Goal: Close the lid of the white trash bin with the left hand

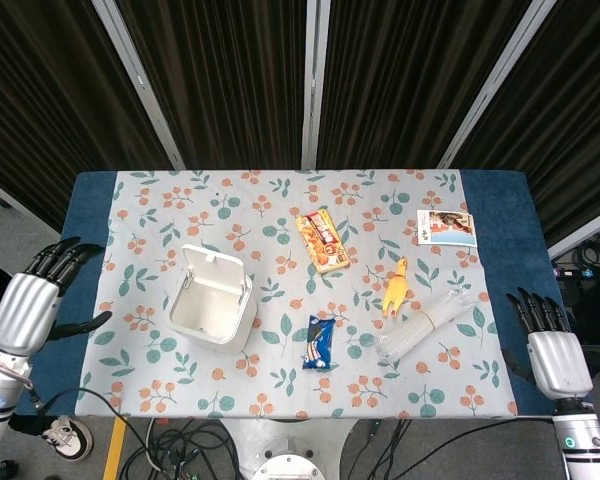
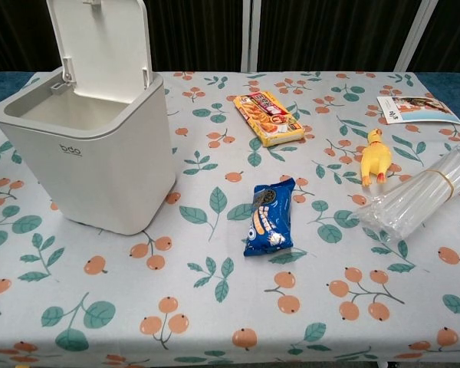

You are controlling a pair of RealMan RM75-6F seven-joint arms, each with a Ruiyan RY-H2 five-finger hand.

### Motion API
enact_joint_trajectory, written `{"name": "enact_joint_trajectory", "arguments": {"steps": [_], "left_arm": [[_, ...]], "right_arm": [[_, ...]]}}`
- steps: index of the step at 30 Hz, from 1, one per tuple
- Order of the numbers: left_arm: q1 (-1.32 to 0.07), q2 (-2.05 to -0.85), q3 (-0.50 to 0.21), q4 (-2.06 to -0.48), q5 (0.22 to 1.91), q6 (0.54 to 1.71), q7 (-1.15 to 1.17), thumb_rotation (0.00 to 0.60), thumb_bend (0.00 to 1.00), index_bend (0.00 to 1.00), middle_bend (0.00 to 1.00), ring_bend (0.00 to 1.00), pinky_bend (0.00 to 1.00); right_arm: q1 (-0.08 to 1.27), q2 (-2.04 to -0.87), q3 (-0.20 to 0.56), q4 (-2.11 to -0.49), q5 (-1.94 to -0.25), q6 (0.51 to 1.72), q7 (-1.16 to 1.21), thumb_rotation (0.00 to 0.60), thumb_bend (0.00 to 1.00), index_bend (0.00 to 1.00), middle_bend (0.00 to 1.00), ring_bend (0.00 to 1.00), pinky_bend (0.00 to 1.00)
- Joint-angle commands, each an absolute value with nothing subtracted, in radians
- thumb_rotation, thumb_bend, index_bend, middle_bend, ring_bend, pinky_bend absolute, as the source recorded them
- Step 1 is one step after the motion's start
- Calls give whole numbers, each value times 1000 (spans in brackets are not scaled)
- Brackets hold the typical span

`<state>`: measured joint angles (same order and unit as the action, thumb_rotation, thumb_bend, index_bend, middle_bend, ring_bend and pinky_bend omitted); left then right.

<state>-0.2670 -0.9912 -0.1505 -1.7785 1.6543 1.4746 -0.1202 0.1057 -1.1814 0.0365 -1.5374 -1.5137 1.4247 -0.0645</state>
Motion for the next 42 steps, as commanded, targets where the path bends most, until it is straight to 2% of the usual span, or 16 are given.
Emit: {"name": "enact_joint_trajectory", "arguments": {"steps": [1, 6, 12, 19, 27, 32, 42], "left_arm": [[-327, -954, -177, -1839, 1680, 1415, -127, 572, 130, 175, 193, 107, 194], [-408, -937, -194, -1881, 1682, 1313, -98, 573, 130, 175, 193, 107, 194], [-496, -936, -211, -1904, 1639, 1193, -99, 564, 136, 175, 193, 107, 191], [-576, -941, -236, -1913, 1589, 1102, -90, 559, 138, 175, 193, 107, 191], [-646, -938, -232, -1915, 1507, 980, -74, 556, 143, 175, 193, 107, 189], [-668, -927, -222, -1919, 1484, 937, -78, 522, 148, 175, 223, 107, 189], [-668, -894, -189, -1962, 1480, 923, -65, 519, 149, 177, 232, 107, 189]], "right_arm": [[105, -1182, 37, -1535, -1511, 1424, -63, 600, 238, 0, 0, 0, 0], [106, -1188, 34, -1522, -1506, 1415, -53, 600, 238, 0, 0, 0, 0], [105, -1193, 35, -1501, -1502, 1412, -31, 600, 187, 0, 0, 0, 0], [104, -1199, 35, -1483, -1492, 1406, -17, 600, 198, 0, 0, 0, 0], [105, -1204, 35, -1464, -1496, 1405, 14, 600, 178, 0, 0, 0, 0], [104, -1206, 36, -1455, -1493, 1404, 23, 600, 176, 0, 0, 0, 0], [106, -1211, 36, -1446, -1492, 1401, 29, 600, 170, 0, 0, 0, 0]]}}
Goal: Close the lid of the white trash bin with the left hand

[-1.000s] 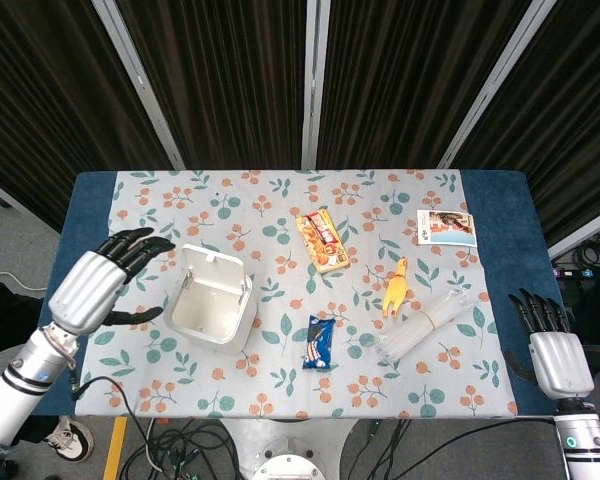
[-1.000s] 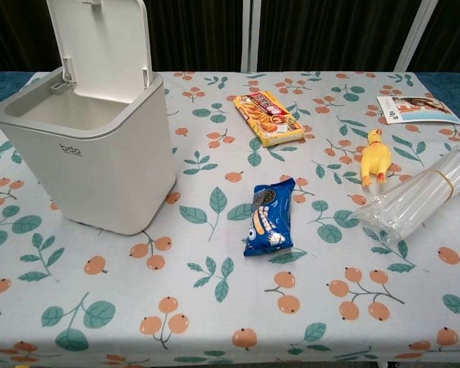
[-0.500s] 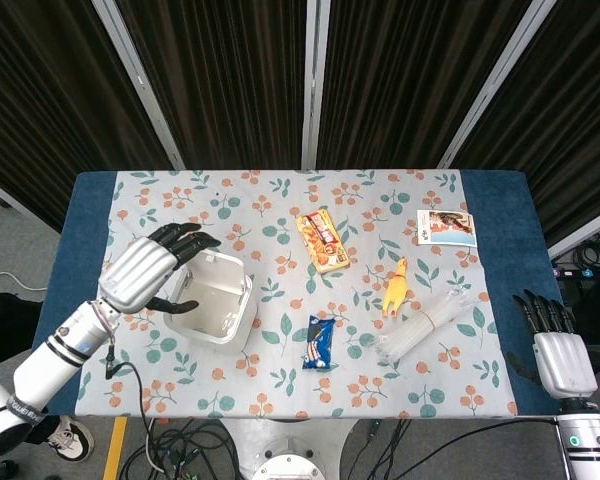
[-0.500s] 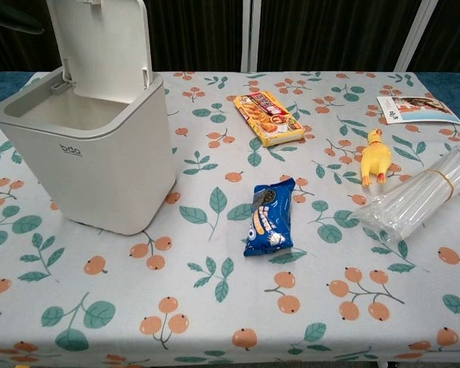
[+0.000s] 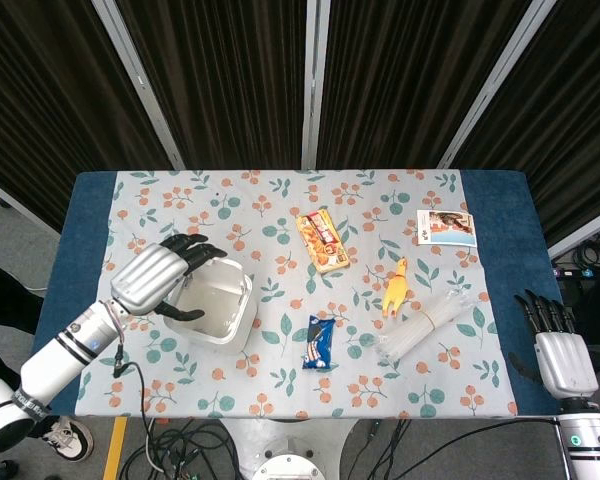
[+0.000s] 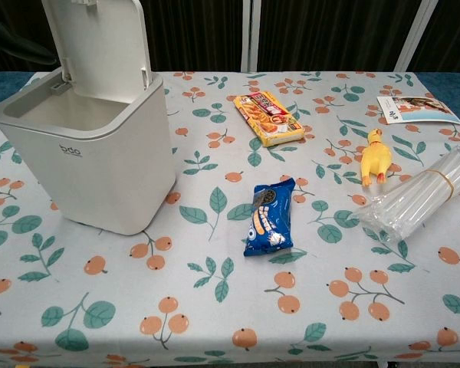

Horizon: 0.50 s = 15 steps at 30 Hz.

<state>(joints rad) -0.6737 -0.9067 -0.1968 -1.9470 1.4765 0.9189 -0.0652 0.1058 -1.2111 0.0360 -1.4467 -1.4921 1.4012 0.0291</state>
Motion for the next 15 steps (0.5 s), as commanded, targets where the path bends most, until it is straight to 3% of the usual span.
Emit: {"name": "enact_joint_trajectory", "arguments": {"steps": [1, 15], "left_arm": [[-665, -888, -185, -1969, 1481, 924, -68, 515, 150, 177, 235, 107, 189], [-604, -833, -124, -2033, 1545, 984, -92, 485, 150, 177, 245, 107, 189]], "right_arm": [[106, -1212, 36, -1445, -1492, 1400, 29, 600, 170, 0, 0, 0, 0], [110, -1218, 33, -1445, -1490, 1390, 18, 600, 172, 0, 0, 0, 0]]}}
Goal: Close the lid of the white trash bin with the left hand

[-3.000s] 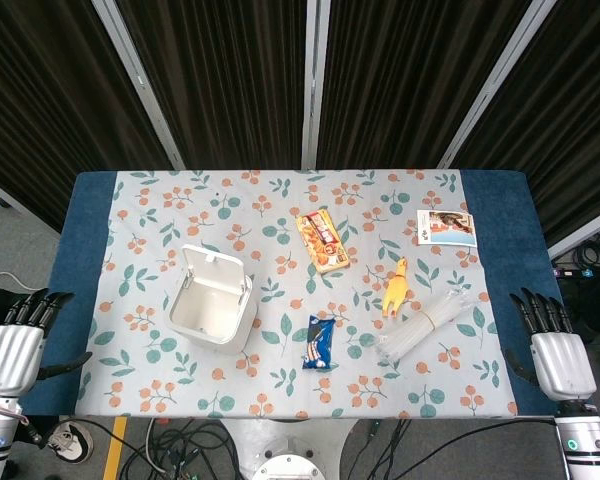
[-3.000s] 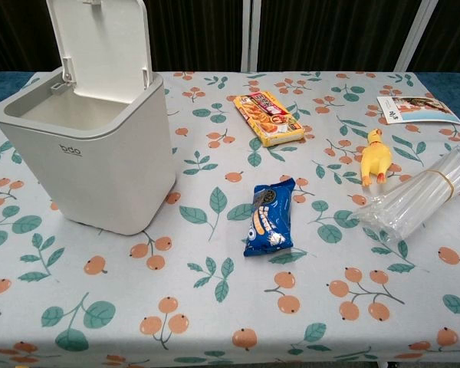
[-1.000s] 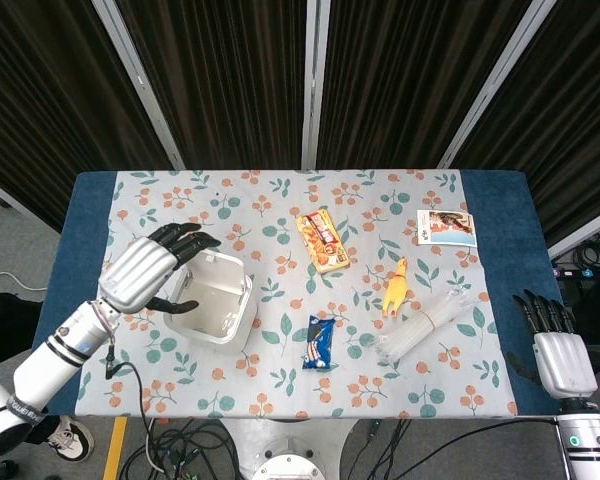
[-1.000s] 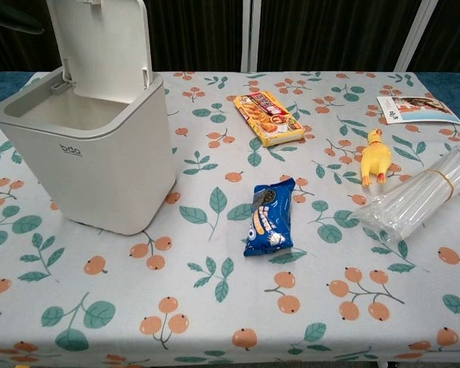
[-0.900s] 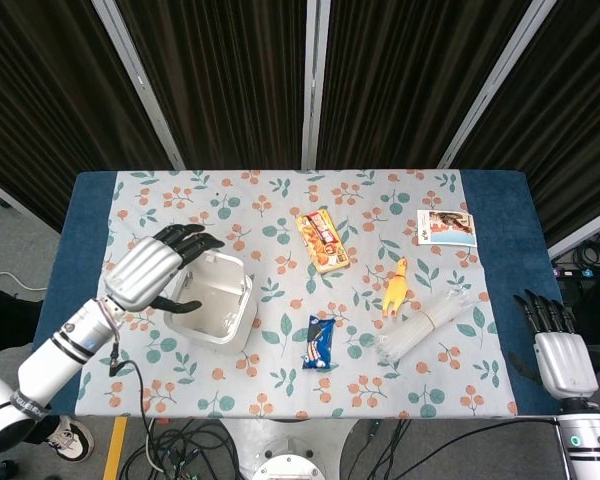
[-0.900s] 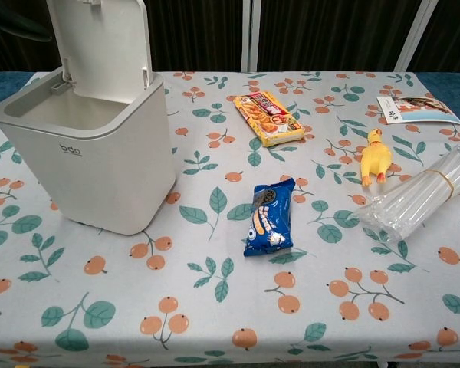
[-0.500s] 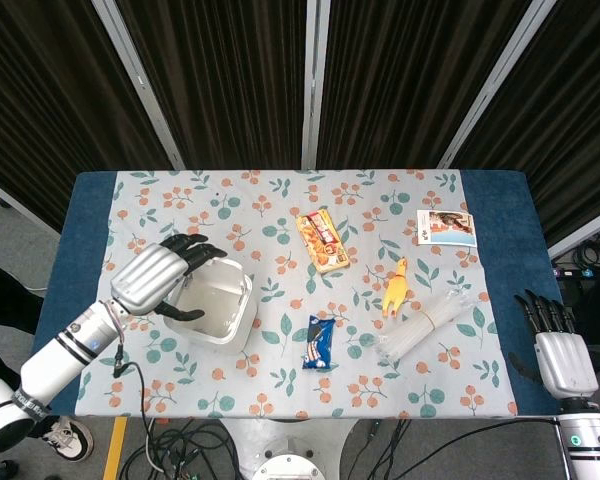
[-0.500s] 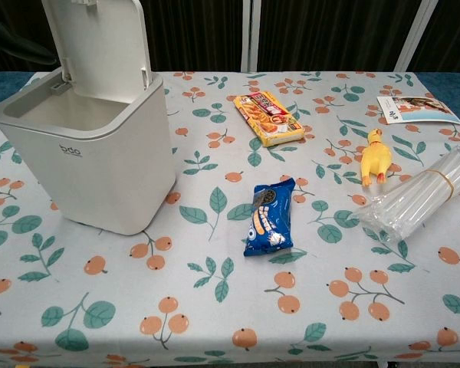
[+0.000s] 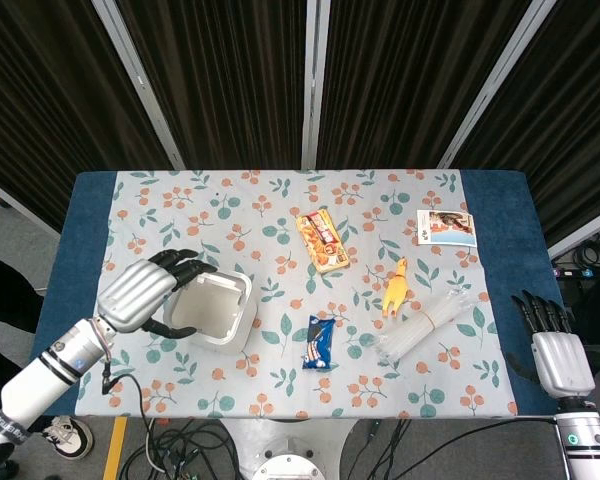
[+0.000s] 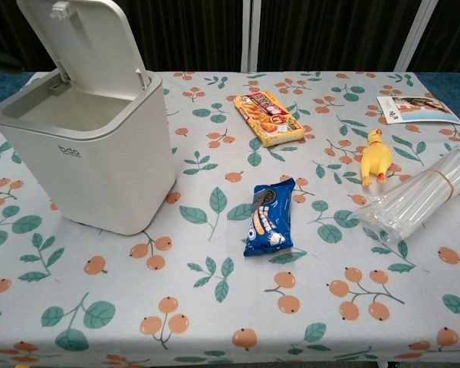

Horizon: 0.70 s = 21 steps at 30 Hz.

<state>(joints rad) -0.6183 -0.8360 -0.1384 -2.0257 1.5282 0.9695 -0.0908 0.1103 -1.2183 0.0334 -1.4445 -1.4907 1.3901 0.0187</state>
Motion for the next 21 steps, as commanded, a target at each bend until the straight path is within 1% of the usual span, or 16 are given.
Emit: {"name": "enact_joint_trajectory", "arguments": {"steps": [1, 9, 21], "left_arm": [[-599, -833, -118, -2034, 1552, 988, -91, 486, 150, 177, 248, 107, 189], [-568, -846, -72, -2037, 1599, 1008, -88, 487, 150, 177, 273, 107, 189], [-539, -868, -31, -2023, 1627, 1029, -91, 487, 151, 177, 298, 107, 189]], "right_arm": [[110, -1218, 33, -1445, -1490, 1389, 18, 600, 172, 0, 0, 0, 0], [114, -1224, 28, -1445, -1493, 1380, 11, 600, 173, 0, 0, 0, 0], [116, -1228, 26, -1445, -1489, 1371, 4, 600, 172, 0, 0, 0, 0]]}}
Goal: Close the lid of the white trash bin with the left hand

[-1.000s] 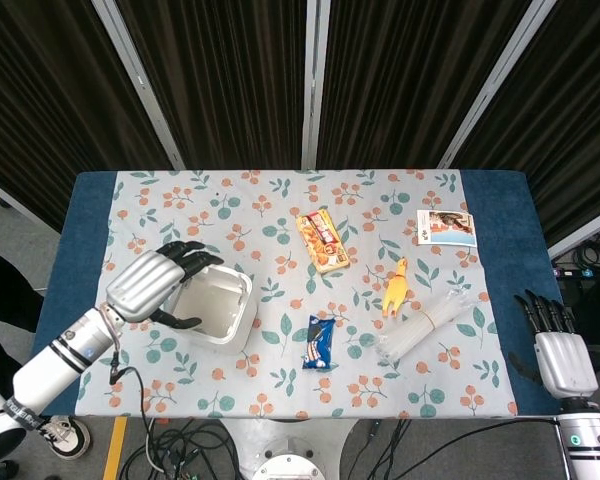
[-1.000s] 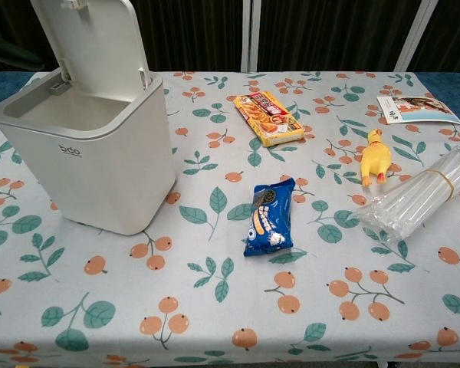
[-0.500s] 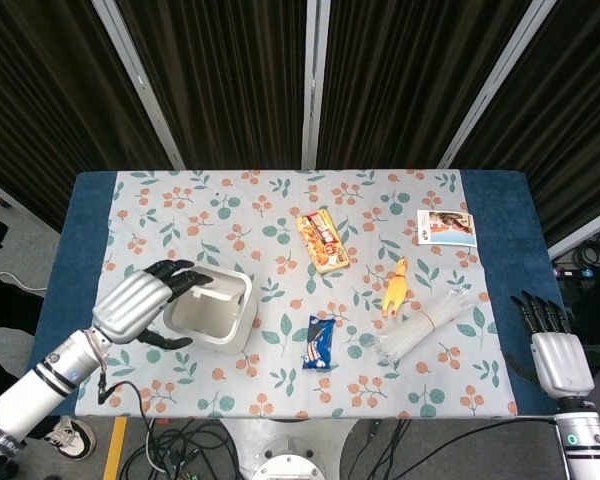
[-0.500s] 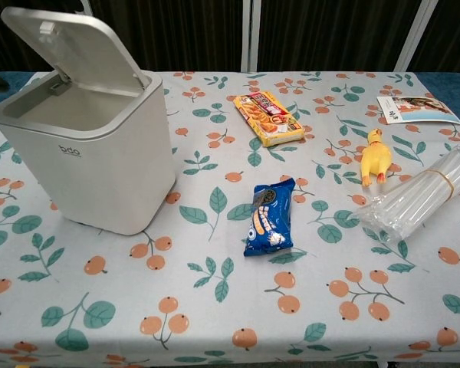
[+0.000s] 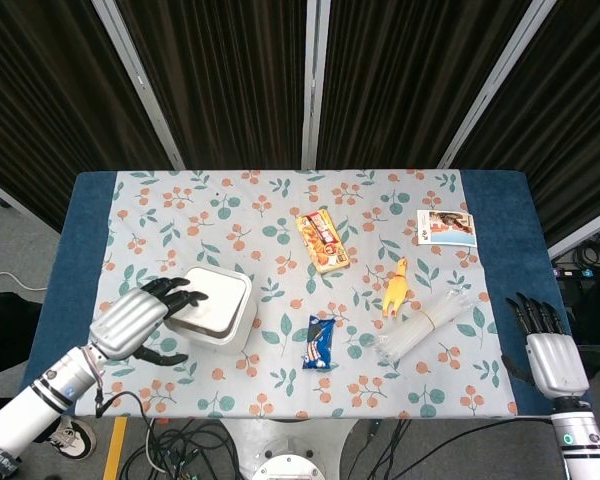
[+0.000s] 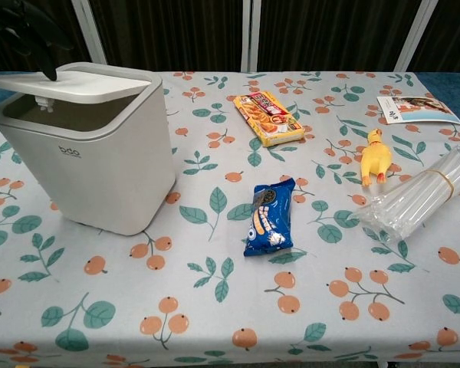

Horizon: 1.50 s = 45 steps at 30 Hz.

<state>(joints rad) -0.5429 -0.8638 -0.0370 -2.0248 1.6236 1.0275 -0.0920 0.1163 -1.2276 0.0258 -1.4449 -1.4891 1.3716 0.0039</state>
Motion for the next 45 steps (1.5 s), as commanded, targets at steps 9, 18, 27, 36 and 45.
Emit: {"name": "enact_joint_trajectory", "arguments": {"steps": [9, 18, 27, 36, 45], "left_arm": [[-531, -889, -14, -2016, 1632, 1028, -65, 482, 151, 177, 299, 107, 189], [-528, -928, 2, -2001, 1631, 1019, -38, 487, 151, 177, 300, 107, 189], [-528, -960, 9, -1987, 1614, 1010, -13, 484, 152, 177, 301, 107, 189], [-473, -901, -34, -2014, 1641, 1183, -28, 481, 151, 177, 265, 107, 189], [-278, -985, 24, -1862, 1602, 1405, 65, 475, 151, 182, 245, 107, 189]], "right_arm": [[118, -1230, 25, -1443, -1487, 1368, 4, 600, 173, 0, 0, 0, 0], [118, -1232, 25, -1438, -1486, 1366, 10, 600, 173, 0, 0, 0, 0], [119, -1235, 23, -1433, -1486, 1363, 14, 600, 173, 0, 0, 0, 0], [117, -1234, 25, -1430, -1486, 1369, 21, 600, 173, 0, 0, 0, 0], [112, -1226, 30, -1438, -1487, 1385, 36, 600, 173, 0, 0, 0, 0]]}}
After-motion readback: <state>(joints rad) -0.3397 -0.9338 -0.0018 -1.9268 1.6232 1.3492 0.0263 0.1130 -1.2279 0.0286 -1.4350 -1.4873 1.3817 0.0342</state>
